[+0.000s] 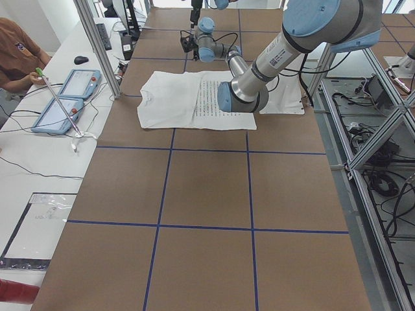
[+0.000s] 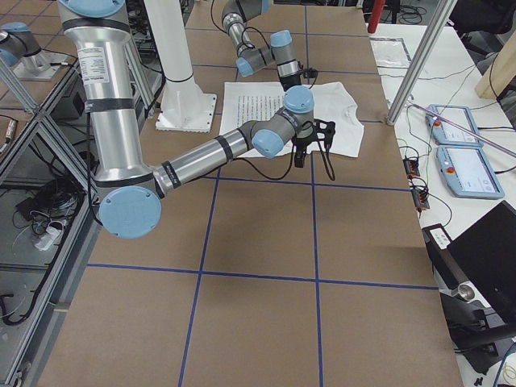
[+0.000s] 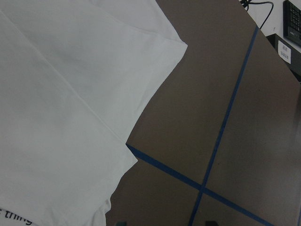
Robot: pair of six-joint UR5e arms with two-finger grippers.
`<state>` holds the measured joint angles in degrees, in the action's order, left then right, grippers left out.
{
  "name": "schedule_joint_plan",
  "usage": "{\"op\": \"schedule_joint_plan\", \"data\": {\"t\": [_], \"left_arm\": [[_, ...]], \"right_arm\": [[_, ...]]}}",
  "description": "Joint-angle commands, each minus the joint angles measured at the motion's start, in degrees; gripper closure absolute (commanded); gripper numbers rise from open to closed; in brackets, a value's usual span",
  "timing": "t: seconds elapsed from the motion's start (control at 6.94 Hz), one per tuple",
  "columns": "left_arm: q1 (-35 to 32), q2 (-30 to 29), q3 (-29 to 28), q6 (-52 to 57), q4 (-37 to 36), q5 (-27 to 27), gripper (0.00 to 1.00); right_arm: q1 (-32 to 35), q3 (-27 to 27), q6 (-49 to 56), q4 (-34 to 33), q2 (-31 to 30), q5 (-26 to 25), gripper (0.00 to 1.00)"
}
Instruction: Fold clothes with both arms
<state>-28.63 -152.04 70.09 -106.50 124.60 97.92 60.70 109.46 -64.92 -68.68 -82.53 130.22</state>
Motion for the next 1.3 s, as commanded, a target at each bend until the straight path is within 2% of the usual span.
{"op": "schedule_joint_plan", "data": {"t": [0.0, 0.14, 0.29, 0.43, 0.72, 0.86, 1.01, 1.15], "left_arm": [[-0.2, 13.2, 15.8, 5.1, -3.8, 0.2, 0.36], [-0.4, 20.1, 22.7, 8.6, -4.2, 0.3, 0.36], [-1.0, 25.5, 29.2, 11.2, -5.3, 2.3, 0.36], [-1.6, 27.8, 34.1, 13.4, -9.5, 2.9, 0.36], [-1.6, 29.3, 36.3, 14.0, -9.7, 2.5, 0.36], [-1.4, 29.2, 36.4, 14.0, -9.7, 2.5, 0.36], [-1.3, 29.2, 36.6, 14.0, -9.7, 2.5, 0.36], [-1.3, 29.2, 37.0, 13.9, -9.7, 2.3, 0.35]], "right_arm": [[-12.5, 6.0, -16.1, 2.0, -0.4, -10.6, 0.0], [-20.5, 8.5, -23.7, 2.0, -0.5, -17.1, 0.0], [-29.2, 10.7, -32.7, 1.8, -1.0, -26.0, 0.0], [-35.7, 12.1, -40.6, 1.7, -2.4, -31.6, 0.01], [-51.8, 16.6, -55.2, 1.3, -8.7, -50.7, 0.01], [-54.8, 16.7, -59.8, -1.4, -10.2, -53.9, 0.05], [-55.9, 16.6, -61.7, -4.9, -10.4, -53.9, 0.08], [-57.3, 16.4, -64.3, -6.9, -10.3, -53.6, 0.19]]}}
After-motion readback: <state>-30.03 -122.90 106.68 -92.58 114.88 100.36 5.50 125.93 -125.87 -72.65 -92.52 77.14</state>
